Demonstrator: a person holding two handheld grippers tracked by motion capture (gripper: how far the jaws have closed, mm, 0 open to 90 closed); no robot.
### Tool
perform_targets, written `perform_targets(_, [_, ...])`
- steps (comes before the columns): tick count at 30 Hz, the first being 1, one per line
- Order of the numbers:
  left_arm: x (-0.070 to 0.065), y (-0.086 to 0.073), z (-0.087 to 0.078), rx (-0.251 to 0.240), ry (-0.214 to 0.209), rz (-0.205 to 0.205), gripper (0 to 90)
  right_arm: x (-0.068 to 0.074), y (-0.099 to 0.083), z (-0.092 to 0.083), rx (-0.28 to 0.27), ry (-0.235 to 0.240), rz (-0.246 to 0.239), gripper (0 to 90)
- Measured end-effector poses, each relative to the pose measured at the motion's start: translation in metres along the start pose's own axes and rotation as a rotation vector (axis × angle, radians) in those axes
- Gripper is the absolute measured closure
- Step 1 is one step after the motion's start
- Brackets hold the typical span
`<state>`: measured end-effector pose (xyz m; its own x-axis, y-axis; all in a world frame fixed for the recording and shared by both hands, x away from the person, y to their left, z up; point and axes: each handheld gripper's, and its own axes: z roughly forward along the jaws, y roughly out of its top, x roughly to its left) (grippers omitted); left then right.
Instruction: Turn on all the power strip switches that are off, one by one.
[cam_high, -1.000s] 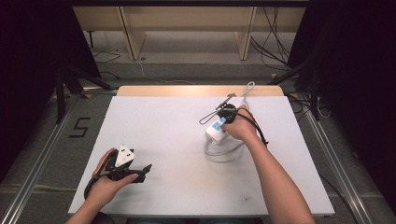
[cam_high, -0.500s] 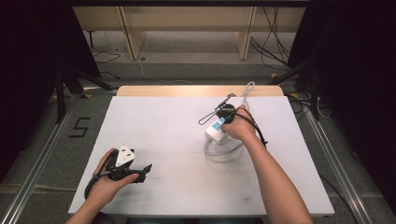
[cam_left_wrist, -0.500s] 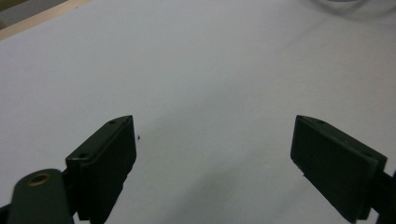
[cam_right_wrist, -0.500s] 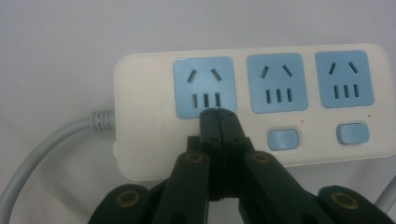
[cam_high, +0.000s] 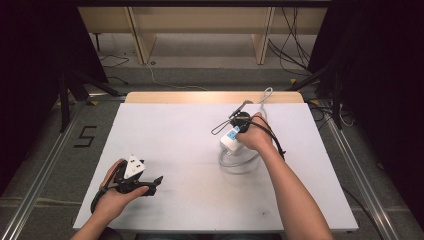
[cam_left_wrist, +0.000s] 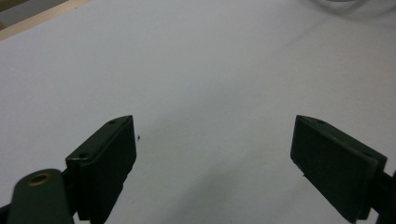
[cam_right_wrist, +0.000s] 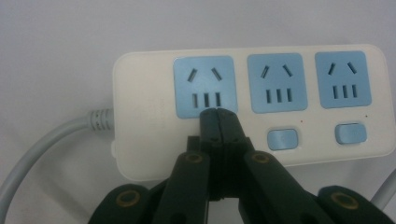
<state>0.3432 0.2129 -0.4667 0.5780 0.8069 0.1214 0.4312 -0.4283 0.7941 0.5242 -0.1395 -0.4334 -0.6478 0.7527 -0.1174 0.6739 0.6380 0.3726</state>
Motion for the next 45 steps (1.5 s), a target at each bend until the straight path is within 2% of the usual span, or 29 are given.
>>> perform_targets(8, [0.000,0.000,0.000,0.002,-0.001,-0.001,14.1,0.001,0.000,0.000,0.005,-0.008,-0.008,90.0])
perform_targets(14, [0.000,0.000,0.000,0.002,-0.001,-0.001,14.3,-0.001,-0.001,0.000,0.001,0.006,-0.005,90.0])
perform_targets(15, [0.001,0.000,0.000,0.002,-0.001,-0.002,14.3,-0.001,-0.001,0.000,-0.003,0.009,0.008,90.0])
perform_targets(23, [0.002,-0.001,0.001,0.007,-0.003,-0.006,14.4,-0.004,-0.002,-0.001,-0.019,0.023,0.021,90.0])
perform_targets(28, [0.002,-0.001,0.001,0.006,-0.003,-0.006,14.4,-0.006,-0.005,-0.004,-0.053,0.024,0.024,90.0])
perform_targets(35, [0.001,-0.001,0.001,0.006,-0.003,-0.005,14.4,-0.014,-0.006,-0.011,-0.059,0.016,0.031,90.0])
perform_targets(45, [0.002,-0.001,0.001,0.008,-0.003,-0.007,14.5,-0.027,-0.010,-0.012,-0.057,-0.009,0.055,90.0])
